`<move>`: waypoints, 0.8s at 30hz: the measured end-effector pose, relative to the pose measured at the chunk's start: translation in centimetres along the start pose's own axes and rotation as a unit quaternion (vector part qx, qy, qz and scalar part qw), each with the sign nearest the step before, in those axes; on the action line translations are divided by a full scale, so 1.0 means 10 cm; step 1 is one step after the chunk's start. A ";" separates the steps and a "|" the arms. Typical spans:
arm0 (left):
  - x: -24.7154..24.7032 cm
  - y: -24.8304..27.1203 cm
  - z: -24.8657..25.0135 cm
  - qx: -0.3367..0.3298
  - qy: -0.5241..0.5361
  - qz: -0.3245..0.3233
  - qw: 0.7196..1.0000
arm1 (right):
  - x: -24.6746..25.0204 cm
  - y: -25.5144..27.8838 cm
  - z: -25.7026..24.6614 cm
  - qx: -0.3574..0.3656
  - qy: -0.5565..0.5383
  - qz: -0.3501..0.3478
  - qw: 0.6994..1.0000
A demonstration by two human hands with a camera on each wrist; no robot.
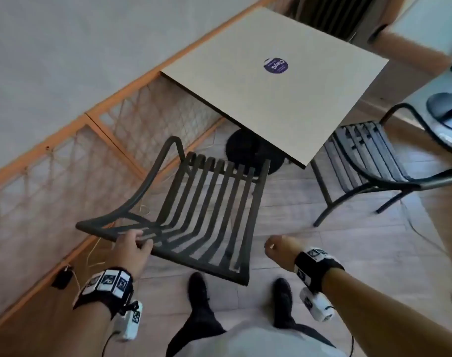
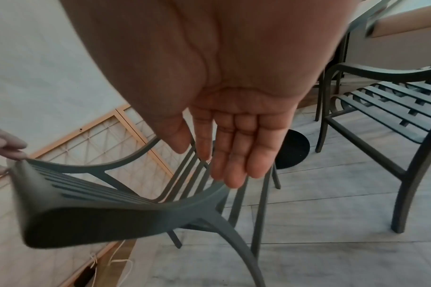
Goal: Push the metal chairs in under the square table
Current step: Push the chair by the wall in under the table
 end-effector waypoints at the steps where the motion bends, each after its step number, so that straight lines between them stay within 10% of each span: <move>1: 0.09 -0.10 -0.01 -0.031 -0.030 -0.008 0.999 | -0.06 -0.06 -0.13 0.006 0.001 0.000 1.000; 12: 0.56 -0.72 -0.48 -0.208 -0.378 -0.213 0.877 | -0.52 0.38 -1.16 0.069 -0.010 -0.054 0.996; 24: 0.73 -1.63 -0.54 -0.250 -0.390 -0.181 0.867 | -0.58 0.09 -1.50 0.082 0.042 0.023 0.995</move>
Point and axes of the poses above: each hand's wrist, its own y-axis away from the middle knuckle, its own x-axis out of the back of the hand, z = x × y, the point moved 1 cm from there along -y, towards the middle knuckle, and after that the axes turned 2 degrees about y, right-handed, at the moved point
